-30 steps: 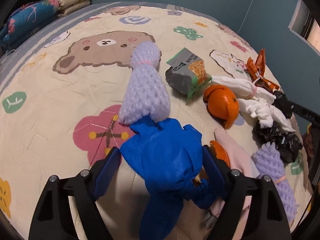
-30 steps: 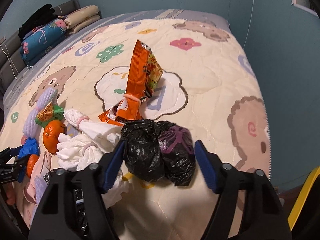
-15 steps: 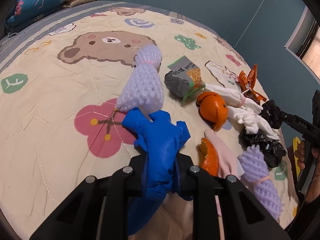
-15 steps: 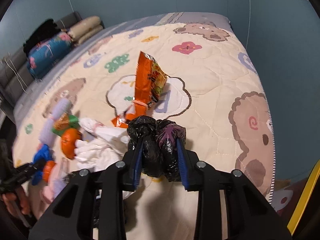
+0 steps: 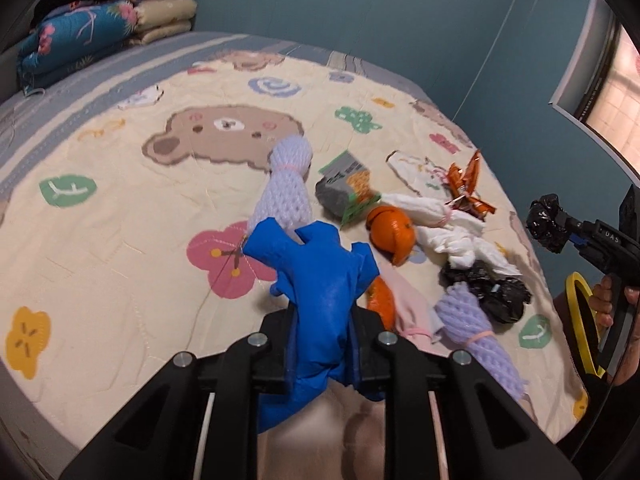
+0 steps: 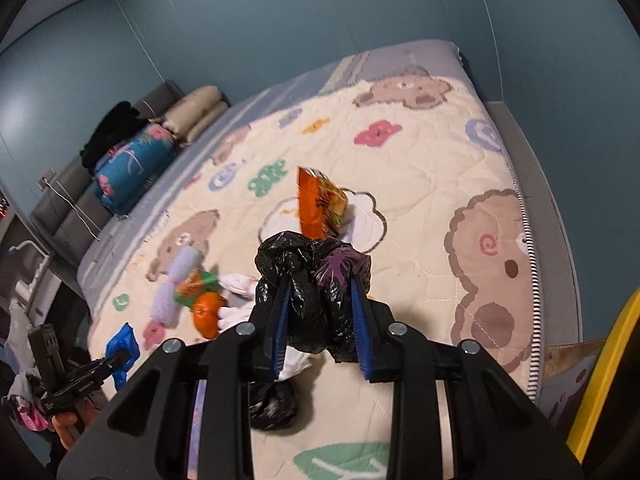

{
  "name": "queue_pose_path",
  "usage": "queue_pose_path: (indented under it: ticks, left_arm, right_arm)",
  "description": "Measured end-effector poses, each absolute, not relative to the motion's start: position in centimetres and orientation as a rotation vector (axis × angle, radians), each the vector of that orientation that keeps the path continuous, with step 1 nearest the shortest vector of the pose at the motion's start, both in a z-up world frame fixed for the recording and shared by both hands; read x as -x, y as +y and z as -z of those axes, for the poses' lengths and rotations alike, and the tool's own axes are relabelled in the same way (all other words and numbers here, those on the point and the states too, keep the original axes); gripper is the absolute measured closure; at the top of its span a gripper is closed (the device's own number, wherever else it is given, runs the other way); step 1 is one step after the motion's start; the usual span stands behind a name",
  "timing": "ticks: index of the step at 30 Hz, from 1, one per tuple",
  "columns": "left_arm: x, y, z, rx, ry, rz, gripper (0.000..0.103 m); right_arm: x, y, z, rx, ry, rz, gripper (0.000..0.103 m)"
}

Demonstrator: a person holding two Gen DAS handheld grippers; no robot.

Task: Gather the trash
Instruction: 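Carry the blue glove and black bag to the yellow bin and release both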

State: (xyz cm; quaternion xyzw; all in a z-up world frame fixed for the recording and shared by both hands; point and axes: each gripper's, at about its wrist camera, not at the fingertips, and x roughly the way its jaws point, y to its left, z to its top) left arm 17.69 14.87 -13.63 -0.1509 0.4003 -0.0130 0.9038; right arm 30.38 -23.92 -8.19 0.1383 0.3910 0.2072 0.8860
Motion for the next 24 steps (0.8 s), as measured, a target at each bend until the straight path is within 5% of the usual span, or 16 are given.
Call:
queue_pose_path:
  ticks: [24]
  left_arm:
    - [-18.2,-1.0,1.2,0.188,0.667,0.385,0.085]
  right_arm:
    - [-16.3,-36.2,-4.0,-0.274,0.586,-0.310,0.076]
